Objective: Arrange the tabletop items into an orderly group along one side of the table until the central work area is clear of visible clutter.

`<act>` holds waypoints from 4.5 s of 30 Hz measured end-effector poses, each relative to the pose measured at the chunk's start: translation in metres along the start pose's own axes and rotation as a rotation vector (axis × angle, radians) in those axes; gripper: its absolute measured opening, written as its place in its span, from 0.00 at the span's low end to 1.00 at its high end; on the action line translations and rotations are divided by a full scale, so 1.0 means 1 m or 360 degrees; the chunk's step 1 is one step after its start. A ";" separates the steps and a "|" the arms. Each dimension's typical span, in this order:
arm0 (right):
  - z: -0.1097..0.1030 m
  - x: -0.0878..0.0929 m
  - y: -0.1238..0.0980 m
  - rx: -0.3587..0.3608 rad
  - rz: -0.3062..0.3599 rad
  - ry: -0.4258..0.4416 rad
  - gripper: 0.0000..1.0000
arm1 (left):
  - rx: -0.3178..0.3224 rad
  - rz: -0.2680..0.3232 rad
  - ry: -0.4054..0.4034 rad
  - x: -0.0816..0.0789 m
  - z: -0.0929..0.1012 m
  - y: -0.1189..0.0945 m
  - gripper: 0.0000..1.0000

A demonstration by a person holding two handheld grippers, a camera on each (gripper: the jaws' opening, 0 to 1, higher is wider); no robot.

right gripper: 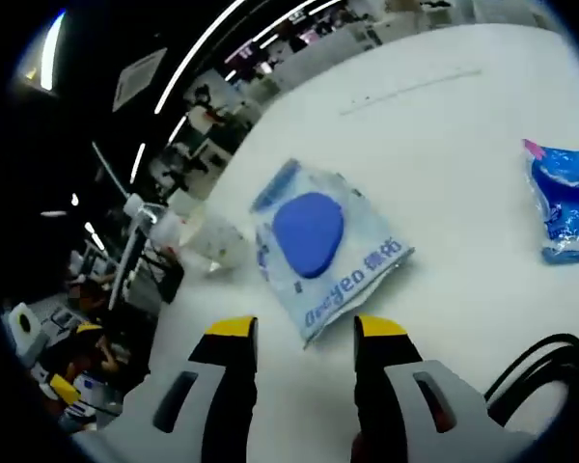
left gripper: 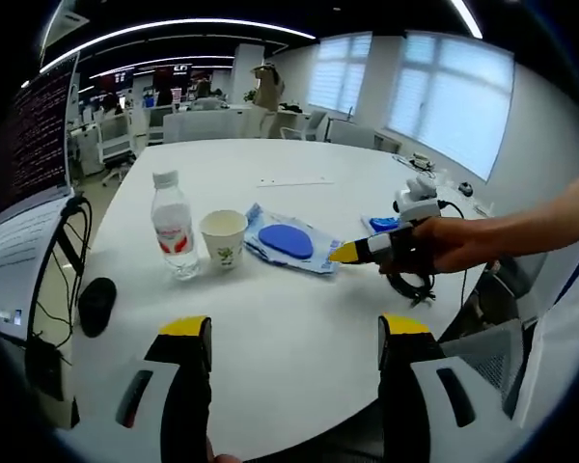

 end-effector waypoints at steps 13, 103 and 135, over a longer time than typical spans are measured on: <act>0.004 0.000 0.011 0.0069 0.0006 0.0061 0.18 | -0.0047 0.0009 -0.0040 0.005 -0.009 -0.011 0.71; 0.058 0.043 -0.100 -0.0056 -0.0247 -0.0408 0.00 | 0.0077 -0.0268 -0.0128 -0.008 0.003 0.206 0.38; 0.060 -0.022 -0.076 -0.0055 -0.0164 -0.0456 0.00 | -0.0043 -0.0194 -0.0232 -0.018 -0.011 0.189 0.00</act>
Point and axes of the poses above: the point that each gripper's makers call its tool centre point, and the gripper's own axes: y roughly forward along the fingers, z roughly to its right, x roughly out of its underside, the point moved 6 cm from there along -y, roughly backward along the fingers, and after that the axes turned 2 degrees about -x, right-handed, at the moved point
